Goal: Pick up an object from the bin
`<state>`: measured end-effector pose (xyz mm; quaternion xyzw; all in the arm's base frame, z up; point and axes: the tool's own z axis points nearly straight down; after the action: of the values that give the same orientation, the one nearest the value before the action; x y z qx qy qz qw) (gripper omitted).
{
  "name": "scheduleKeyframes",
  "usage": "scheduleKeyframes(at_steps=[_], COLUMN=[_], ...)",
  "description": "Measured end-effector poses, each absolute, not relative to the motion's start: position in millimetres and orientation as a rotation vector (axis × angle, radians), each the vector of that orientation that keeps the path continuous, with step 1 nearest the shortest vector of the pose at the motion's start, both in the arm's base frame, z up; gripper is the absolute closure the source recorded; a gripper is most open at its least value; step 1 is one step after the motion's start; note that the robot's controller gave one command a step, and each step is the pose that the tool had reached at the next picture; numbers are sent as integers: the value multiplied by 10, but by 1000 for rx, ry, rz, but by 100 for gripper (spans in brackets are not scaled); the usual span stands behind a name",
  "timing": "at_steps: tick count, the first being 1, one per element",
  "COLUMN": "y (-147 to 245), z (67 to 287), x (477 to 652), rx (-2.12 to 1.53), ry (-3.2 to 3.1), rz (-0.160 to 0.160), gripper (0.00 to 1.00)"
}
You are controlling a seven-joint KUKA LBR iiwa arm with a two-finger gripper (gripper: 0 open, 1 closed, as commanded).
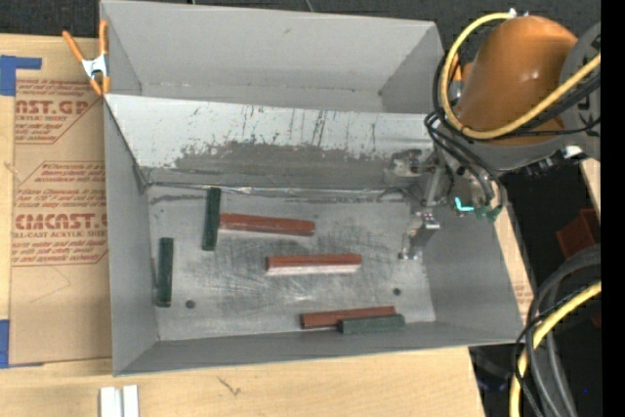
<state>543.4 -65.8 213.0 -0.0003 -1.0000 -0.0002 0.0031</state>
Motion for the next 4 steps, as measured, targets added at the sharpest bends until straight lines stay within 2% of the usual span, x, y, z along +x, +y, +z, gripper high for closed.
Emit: scheduleKeyframes(at_steps=[1, 2, 3, 4], y=[-655, -481, -515, -228], z=[2175, 1599, 982, 731], x=[5450, 5532, 5632, 5706], rx=[1, 4, -71, 130], ry=[-3143, -3150, -3143, -3133], rz=[1, 2, -2, 0], gripper=[0, 0, 0, 100])
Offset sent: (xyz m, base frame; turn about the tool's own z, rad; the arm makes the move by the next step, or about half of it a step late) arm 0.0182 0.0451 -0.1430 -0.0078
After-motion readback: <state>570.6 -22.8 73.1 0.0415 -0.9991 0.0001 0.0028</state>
